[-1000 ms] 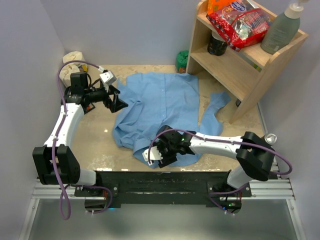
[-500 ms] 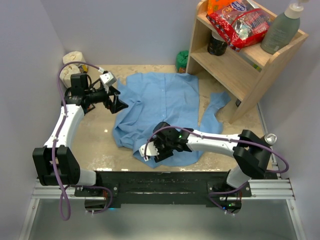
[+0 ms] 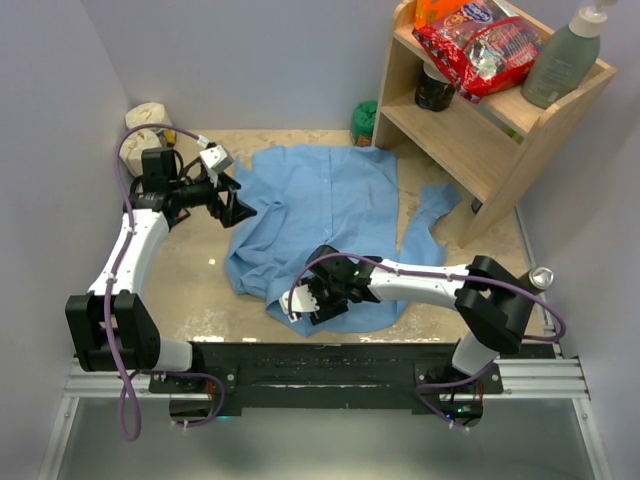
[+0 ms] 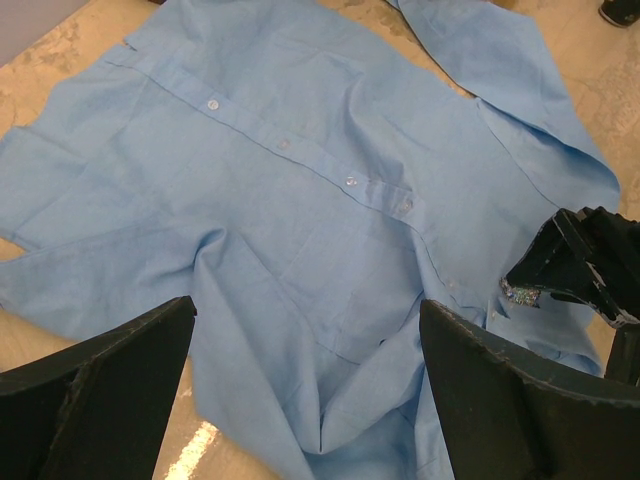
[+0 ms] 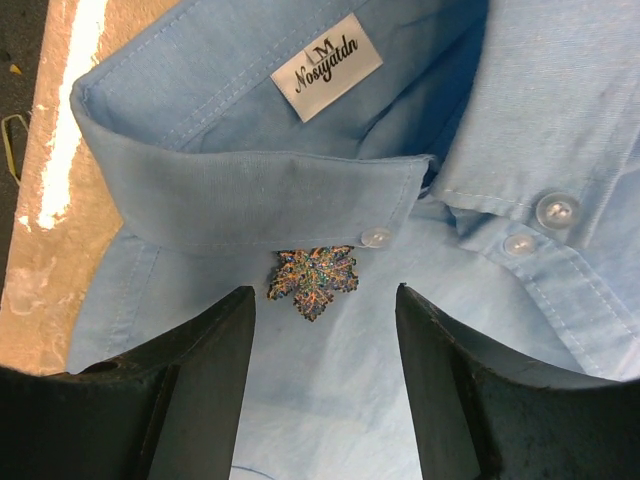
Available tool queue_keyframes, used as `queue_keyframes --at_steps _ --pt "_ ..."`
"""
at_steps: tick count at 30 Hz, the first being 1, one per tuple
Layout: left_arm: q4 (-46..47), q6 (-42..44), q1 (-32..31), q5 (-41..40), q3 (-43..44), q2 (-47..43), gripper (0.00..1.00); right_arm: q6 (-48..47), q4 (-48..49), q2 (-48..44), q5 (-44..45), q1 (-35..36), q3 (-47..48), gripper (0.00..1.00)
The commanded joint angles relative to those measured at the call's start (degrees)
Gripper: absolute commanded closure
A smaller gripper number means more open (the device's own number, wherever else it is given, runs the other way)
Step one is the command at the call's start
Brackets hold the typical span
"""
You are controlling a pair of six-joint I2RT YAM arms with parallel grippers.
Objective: Remove the brooch from the garment
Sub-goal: Remove the brooch from the clothes.
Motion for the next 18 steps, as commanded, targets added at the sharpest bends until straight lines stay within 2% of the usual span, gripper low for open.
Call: queue_keyframes --at_steps 1,12,18 --pt "1.80 -1.27 -0.35 1.28 -0.41 -1.81 0.00 -0.21 2.18 0.94 1.77 0.02 -0.68 0.38" --pt "2.06 -1.26 -0.35 1.19 -0.76 -1.81 0.01 0.14 2.54 3.49 1.16 0.02 -0.59 0.37" --pt "2.15 -1.18 -0.35 1.01 -1.03 -1.72 0.00 0.31 -0.01 6.22 0.19 0.02 1.69 0.43"
